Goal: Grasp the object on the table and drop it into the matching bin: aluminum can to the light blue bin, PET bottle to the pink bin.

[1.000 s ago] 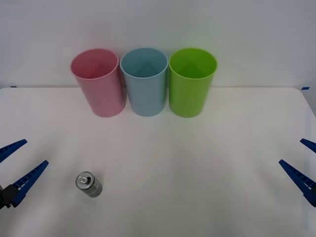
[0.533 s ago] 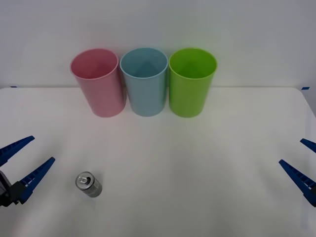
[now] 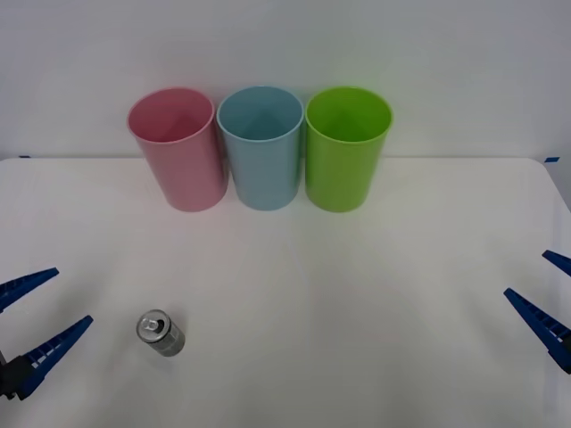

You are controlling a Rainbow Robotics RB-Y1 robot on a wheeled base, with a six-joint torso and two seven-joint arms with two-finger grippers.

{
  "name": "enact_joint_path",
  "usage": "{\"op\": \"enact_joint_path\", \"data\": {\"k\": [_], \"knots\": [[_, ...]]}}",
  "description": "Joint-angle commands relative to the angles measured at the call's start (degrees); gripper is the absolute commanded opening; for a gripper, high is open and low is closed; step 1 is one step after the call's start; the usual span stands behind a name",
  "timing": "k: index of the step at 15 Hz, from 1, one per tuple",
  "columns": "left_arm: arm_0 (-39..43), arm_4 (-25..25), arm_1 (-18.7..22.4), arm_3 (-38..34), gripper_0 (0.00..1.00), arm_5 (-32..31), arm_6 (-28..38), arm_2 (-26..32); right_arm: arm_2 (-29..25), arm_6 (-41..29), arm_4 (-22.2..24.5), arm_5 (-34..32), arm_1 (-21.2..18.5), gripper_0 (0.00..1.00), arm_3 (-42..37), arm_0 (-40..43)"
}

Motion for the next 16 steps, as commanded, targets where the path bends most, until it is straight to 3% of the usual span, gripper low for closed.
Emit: {"op": "enact_joint_path", "data": {"k": [1,5,8,12,16], "knots": [[2.0,0.0,1.3,0.7,1.0,-0.9,-2.0,0.1,0.0,0.0,0.0,0.0,0.0,1.0,0.0,0.0],[1.6,0.0,3.5,6.3,1.0,-3.3,-9.5,-1.9,0.0,0.0,0.0,0.0,0.0,1.0,0.0,0.0],[0.4,-0.4,7.8,11.4,1.0,-4.2,-15.2,-4.5,0.0,0.0,0.0,0.0,0.0,1.0,0.0,0.0],[-0.7,-4.4,8.2,13.2,1.0,-4.1,-17.5,-5.1,0.0,0.0,0.0,0.0,0.0,1.0,0.0,0.0],[-0.6,-4.8,8.1,13.2,1.0,-3.5,-18.5,-7.0,0.0,0.0,0.0,0.0,0.0,1.0,0.0,0.0]]}}
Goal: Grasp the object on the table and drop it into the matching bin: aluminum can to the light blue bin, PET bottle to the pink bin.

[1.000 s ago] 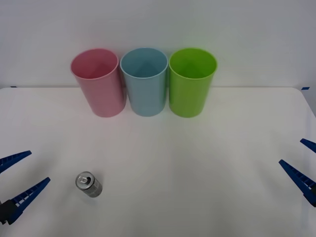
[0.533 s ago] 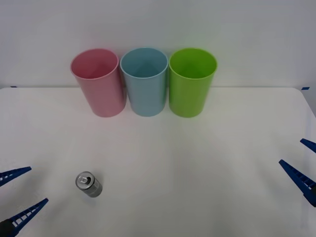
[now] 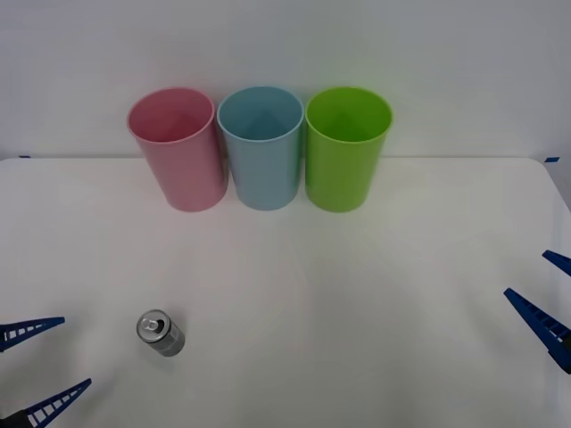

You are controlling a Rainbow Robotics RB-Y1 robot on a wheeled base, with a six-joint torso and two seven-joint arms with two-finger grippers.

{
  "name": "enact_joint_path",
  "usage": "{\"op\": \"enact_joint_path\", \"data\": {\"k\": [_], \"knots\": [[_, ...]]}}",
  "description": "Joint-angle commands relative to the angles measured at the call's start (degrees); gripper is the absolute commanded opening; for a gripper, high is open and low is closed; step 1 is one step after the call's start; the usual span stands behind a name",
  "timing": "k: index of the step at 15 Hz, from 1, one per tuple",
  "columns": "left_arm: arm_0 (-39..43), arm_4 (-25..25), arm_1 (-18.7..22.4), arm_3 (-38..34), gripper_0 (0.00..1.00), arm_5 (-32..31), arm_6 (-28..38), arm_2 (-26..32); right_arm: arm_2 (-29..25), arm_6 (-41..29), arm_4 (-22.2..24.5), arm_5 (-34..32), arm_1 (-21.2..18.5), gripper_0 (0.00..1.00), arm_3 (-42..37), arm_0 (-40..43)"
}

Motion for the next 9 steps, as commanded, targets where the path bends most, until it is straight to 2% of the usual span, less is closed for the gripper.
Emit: {"op": "enact_joint_path", "data": {"k": [1,9], "knots": [[0.1,-0.1,-0.3,0.1,1.0,0.9,-0.5,-1.4,0.0,0.0,0.0,0.0,0.0,1.0,0.0,0.0],[-0.4,-3.5,-7.7,0.2,1.0,2.8,-0.8,-1.4,0.0,0.0,0.0,0.0,0.0,1.0,0.0,0.0]]}}
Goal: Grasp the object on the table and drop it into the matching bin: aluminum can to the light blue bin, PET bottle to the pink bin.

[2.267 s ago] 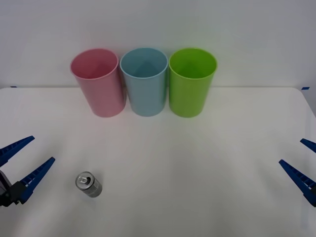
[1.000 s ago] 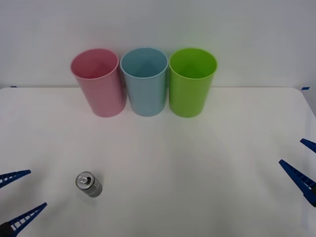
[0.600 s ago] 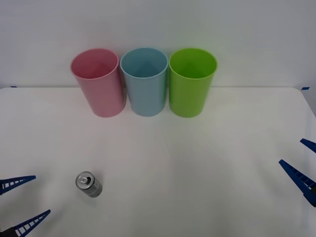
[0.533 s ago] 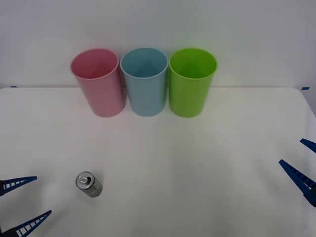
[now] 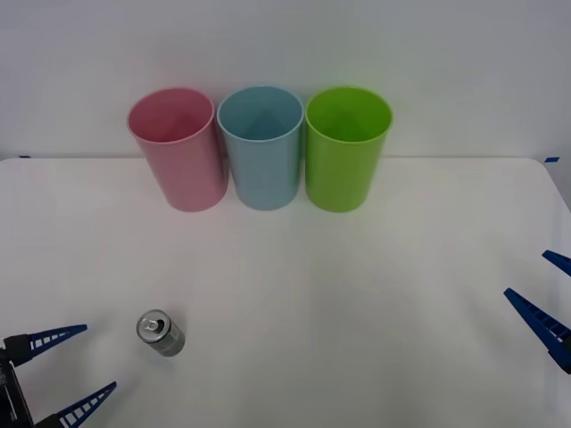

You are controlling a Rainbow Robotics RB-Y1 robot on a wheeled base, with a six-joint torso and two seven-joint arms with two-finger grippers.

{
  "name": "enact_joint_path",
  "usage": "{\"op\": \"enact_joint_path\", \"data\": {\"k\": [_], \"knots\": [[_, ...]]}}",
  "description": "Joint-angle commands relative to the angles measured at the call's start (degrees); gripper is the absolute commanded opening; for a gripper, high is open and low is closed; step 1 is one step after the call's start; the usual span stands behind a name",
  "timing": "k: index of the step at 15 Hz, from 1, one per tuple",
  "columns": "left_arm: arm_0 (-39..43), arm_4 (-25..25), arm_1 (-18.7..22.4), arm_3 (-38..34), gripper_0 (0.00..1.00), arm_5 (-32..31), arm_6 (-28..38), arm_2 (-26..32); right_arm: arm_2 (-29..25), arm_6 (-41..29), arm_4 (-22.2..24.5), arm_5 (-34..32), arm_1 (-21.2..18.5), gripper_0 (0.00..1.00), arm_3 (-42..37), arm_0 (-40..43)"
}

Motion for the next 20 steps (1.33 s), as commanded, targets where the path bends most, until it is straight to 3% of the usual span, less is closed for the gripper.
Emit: {"op": "enact_joint_path", "data": {"k": [1,11,16,20], "knots": [[-0.3,-1.7,-2.9,0.0,1.0,1.0,0.1,0.1,0.0,0.0,0.0,0.0,0.0,1.0,0.0,0.0],[-5.0,-9.1,-9.9,2.5,1.0,3.3,0.5,-0.3,0.0,0.0,0.0,0.0,0.0,1.0,0.0,0.0],[-10.1,-9.4,-10.1,8.0,1.0,3.4,-0.4,-3.3,0.0,0.0,0.0,0.0,0.0,1.0,0.0,0.0],[-11.7,-11.6,-11.2,8.3,1.0,3.4,-0.5,-3.5,0.0,0.0,0.0,0.0,0.0,1.0,0.0,0.0]]}}
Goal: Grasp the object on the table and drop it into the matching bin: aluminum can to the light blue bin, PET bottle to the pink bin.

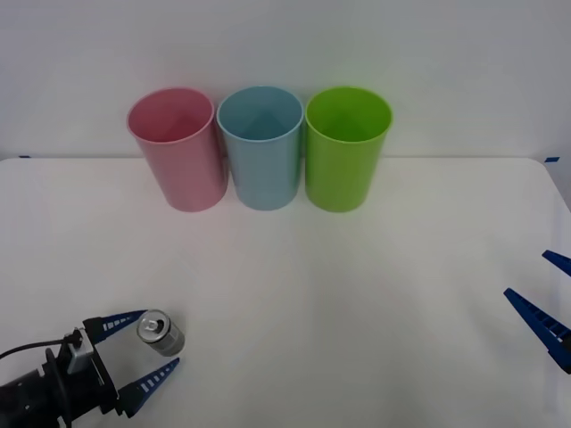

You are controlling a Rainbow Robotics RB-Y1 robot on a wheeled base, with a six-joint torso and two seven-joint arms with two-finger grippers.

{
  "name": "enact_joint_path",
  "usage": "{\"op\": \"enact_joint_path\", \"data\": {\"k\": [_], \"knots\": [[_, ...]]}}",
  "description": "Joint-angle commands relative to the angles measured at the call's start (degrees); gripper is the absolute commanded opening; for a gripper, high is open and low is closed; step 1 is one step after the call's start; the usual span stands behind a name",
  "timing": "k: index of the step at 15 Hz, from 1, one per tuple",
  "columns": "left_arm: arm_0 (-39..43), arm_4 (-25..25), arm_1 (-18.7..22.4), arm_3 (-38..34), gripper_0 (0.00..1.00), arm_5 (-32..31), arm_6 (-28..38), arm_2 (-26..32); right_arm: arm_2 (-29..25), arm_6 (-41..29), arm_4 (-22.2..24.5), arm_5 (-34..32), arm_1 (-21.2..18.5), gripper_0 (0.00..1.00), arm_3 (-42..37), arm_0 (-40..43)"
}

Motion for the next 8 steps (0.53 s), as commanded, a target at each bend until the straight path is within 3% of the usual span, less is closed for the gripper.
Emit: {"op": "enact_joint_path", "data": {"k": [1,8], "knots": [[-0.6,-1.2,-1.5,0.0,1.0,0.3,0.0,0.1,0.0,0.0,0.0,0.0,0.0,1.0,0.0,0.0],[-1.9,-3.6,-3.3,0.0,1.0,1.2,-0.3,0.2,0.0,0.0,0.0,0.0,0.0,1.0,0.0,0.0]]}}
